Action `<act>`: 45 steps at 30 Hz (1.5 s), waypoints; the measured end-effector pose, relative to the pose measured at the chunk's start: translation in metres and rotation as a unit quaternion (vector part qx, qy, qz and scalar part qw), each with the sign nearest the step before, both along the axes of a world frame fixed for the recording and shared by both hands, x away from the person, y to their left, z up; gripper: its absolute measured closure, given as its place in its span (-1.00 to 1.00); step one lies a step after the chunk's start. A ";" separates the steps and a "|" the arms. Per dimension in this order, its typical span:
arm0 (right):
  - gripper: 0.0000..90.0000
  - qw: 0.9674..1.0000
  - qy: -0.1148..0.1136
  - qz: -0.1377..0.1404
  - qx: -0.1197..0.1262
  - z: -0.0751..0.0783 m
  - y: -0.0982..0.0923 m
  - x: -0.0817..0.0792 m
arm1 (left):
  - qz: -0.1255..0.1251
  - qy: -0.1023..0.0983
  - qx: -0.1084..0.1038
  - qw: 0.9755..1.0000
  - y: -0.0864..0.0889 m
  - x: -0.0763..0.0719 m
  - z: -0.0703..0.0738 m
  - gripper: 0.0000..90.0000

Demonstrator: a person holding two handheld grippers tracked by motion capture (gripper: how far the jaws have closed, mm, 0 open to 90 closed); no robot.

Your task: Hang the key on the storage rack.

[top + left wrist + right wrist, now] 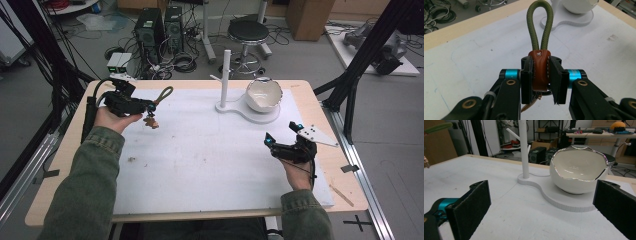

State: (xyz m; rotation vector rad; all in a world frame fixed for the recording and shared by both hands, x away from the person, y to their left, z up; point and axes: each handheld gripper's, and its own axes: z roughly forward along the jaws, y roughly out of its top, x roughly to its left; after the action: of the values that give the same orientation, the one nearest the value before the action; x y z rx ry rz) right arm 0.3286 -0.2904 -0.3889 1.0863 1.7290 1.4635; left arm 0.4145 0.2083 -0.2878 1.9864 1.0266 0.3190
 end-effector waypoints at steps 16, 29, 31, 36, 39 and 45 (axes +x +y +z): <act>-0.99 1.000 0.009 -0.003 0.004 -0.001 -0.002 -0.001 | 0.004 -0.026 -0.033 0.999 -0.016 0.021 0.016 0.62; -0.99 1.000 0.014 -0.006 0.008 -0.002 -0.002 -0.001 | 0.021 -0.037 -0.086 0.995 -0.029 0.039 0.009 0.62; -0.99 1.000 0.014 -0.006 0.007 -0.003 -0.003 -0.001 | 0.024 -0.039 -0.096 0.994 -0.031 0.042 0.006 0.62; -0.99 1.000 0.010 -0.005 0.006 -0.003 -0.003 -0.001 | 0.027 -0.041 -0.109 0.993 -0.037 0.050 -0.002 0.62; -0.99 1.000 0.012 -0.003 0.005 -0.003 -0.003 -0.001 | 0.033 -0.045 -0.126 0.990 -0.039 0.054 -0.006 0.62; -0.99 1.000 0.016 -0.004 0.007 -0.005 -0.006 0.000 | 0.036 -0.046 -0.141 0.988 -0.044 0.061 -0.014 0.62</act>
State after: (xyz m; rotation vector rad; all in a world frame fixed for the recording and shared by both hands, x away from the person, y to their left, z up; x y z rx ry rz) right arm 0.3281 -0.2961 -0.3934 1.1291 1.7375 1.4624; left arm 0.4759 0.1642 -0.3020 1.6684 1.0261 0.2852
